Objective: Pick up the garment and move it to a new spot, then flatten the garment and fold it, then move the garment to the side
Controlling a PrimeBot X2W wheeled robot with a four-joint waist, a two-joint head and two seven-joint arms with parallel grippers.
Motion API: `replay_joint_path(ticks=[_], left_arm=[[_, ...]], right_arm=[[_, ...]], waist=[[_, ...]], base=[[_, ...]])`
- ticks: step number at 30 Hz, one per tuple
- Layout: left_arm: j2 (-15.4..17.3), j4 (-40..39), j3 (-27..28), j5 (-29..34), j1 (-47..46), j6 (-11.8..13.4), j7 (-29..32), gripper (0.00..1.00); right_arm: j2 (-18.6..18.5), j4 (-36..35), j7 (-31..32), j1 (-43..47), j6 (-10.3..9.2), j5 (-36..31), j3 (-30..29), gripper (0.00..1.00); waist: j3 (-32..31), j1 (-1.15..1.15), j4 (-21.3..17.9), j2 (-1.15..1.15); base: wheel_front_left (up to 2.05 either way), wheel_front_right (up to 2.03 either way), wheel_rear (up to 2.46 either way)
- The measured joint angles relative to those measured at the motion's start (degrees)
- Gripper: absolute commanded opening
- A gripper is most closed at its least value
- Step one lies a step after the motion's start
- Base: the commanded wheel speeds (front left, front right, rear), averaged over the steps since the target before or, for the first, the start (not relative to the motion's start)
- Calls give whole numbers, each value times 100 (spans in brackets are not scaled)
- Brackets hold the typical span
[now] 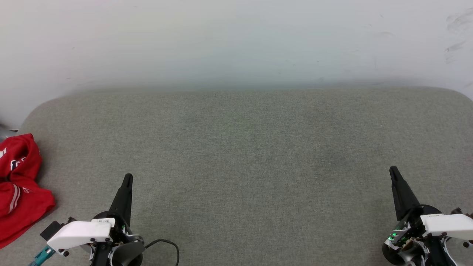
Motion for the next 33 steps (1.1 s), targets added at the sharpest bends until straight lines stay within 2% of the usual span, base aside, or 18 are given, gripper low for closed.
replay_joint_path(ticks=[23,24,33], left_arm=[[0,0,0,0,0,0,0,0],[0,1,0,0,1,1,0,100],[-13,52,-202,47,194,2,-127,100]], right_arm=[[0,0,0,0,0,0,1,0],[0,2,0,0,0,0,1,100],[12,21,-153,213,-1,-8,94,100]], waist=[[0,0,0,0],[0,0,0,0],[4,0,1,0]], base=[[0,0,0],[0,0,0],[0,0,0]])
